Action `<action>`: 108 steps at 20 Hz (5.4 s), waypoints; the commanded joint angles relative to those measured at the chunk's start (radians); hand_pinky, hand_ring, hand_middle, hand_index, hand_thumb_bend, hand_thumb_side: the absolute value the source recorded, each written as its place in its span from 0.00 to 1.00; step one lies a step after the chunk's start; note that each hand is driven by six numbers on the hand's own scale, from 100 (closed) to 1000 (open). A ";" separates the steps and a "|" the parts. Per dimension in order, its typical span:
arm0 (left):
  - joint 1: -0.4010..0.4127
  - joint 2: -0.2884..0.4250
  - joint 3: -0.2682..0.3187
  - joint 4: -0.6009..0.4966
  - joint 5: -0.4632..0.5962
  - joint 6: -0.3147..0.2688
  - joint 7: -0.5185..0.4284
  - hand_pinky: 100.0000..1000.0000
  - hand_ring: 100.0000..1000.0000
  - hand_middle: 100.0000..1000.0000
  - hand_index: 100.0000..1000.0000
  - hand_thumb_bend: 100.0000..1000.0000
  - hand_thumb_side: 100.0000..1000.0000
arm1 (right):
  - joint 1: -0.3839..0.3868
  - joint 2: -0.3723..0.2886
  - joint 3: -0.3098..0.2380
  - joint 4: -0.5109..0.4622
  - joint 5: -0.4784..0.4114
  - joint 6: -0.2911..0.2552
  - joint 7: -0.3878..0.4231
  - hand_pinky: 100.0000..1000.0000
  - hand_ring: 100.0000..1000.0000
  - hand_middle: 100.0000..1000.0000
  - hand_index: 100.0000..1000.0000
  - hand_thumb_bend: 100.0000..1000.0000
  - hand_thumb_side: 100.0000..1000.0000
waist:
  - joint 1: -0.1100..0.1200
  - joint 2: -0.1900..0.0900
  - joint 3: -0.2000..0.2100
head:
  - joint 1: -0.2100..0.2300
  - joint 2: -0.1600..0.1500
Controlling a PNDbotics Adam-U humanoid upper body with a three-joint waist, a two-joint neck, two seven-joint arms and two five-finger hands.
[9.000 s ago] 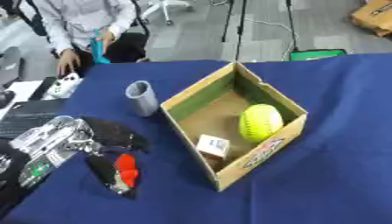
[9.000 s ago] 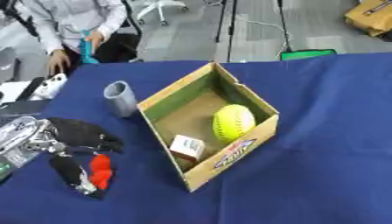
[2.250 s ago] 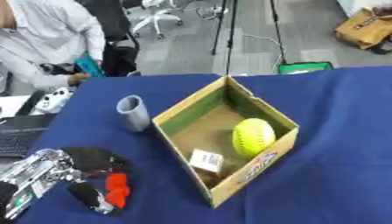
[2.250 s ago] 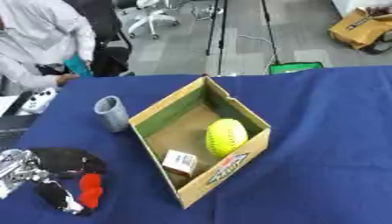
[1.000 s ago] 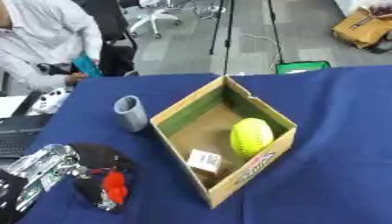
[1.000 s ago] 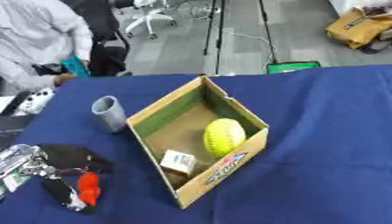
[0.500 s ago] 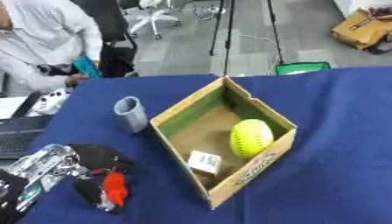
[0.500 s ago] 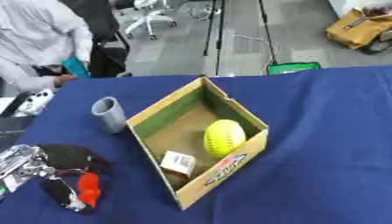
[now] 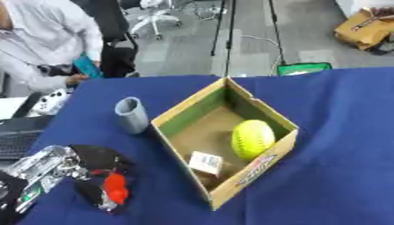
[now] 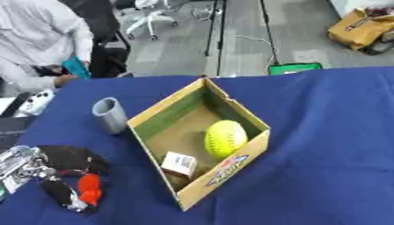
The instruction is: Pick up objects on the table and place them in the box.
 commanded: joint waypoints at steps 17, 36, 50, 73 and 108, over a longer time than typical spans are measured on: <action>0.027 0.055 0.021 0.002 0.003 0.013 0.020 1.00 1.00 0.93 0.97 0.45 0.93 | -0.016 -0.016 -0.006 -0.017 -0.007 -0.003 0.000 0.58 0.41 0.28 0.41 0.00 0.54 | -0.010 -0.009 0.004 | 0.000 -0.016; 0.024 0.053 0.019 0.002 0.005 0.006 0.020 0.93 0.90 0.90 0.95 0.50 0.90 | -0.019 -0.018 -0.005 -0.017 -0.009 -0.006 0.000 0.58 0.41 0.28 0.41 0.00 0.54 | -0.010 -0.008 0.003 | -0.003 -0.017; 0.016 0.041 0.014 0.005 0.038 0.018 0.024 0.52 0.74 0.86 0.93 0.59 0.80 | -0.021 -0.017 -0.004 -0.017 -0.011 -0.008 0.000 0.58 0.41 0.28 0.40 0.00 0.54 | -0.012 -0.007 0.000 | -0.003 -0.016; -0.003 0.023 0.001 0.016 0.026 0.013 0.018 0.28 0.55 0.69 0.84 0.58 0.57 | -0.022 -0.018 -0.005 -0.017 -0.015 -0.012 0.000 0.58 0.41 0.28 0.40 0.00 0.55 | -0.012 -0.005 -0.003 | 0.003 -0.018; -0.012 0.014 -0.006 0.024 0.027 0.013 0.061 0.07 0.40 0.44 0.61 0.49 0.34 | -0.028 -0.020 -0.005 -0.017 -0.013 -0.015 0.000 0.58 0.41 0.28 0.40 0.00 0.55 | -0.011 -0.001 -0.002 | 0.019 -0.026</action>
